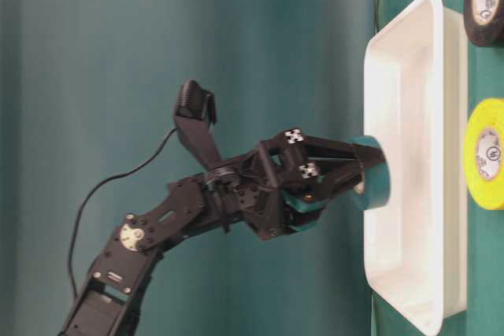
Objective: Place the tape from the fixed location into the white case.
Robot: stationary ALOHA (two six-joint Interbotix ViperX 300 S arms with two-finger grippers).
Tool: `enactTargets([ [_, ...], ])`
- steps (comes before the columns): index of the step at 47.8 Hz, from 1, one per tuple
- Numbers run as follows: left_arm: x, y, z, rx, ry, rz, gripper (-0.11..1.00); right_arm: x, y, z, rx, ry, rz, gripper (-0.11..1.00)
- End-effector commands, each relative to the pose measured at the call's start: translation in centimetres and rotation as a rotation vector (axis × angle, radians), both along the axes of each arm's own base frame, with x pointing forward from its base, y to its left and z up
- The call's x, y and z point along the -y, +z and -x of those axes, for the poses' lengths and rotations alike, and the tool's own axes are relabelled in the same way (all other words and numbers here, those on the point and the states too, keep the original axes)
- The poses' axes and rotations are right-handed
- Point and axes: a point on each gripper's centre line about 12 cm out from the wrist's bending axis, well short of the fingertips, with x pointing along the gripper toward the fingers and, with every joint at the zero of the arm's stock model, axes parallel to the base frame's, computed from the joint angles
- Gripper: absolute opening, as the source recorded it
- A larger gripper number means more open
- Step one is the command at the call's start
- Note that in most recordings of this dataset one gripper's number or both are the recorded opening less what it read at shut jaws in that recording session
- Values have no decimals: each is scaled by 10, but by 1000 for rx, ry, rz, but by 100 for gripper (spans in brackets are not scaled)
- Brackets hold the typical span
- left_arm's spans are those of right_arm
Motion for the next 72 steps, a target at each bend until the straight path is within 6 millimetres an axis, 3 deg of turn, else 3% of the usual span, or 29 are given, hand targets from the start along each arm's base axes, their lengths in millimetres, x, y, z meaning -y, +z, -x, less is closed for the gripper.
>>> enactTargets([
  [1, -3, 7, -2, 29, 4, -10, 22, 0, 12, -3, 29, -1, 0, 0],
  [15, -5, -17, -2, -20, 8, 8, 22, 0, 12, -3, 29, -2, -2, 0],
  [48, -8, -17, -1, -25, 19, 17, 23, 0, 11, -3, 28, -1, 3, 0],
  [50, -8, -17, -1, -25, 17, 16, 29, 0, 11, -3, 28, -1, 1, 0],
  [58, -9, -15, -2, -19, 17, 14, 79, 0, 11, -3, 28, -1, 3, 0],
  [62, -9, -14, -2, -18, 17, 14, 95, 0, 11, -3, 26, -1, 4, 0],
  [72, -9, -10, -2, -9, 19, 11, 95, 0, 11, -3, 28, -1, 3, 0],
])
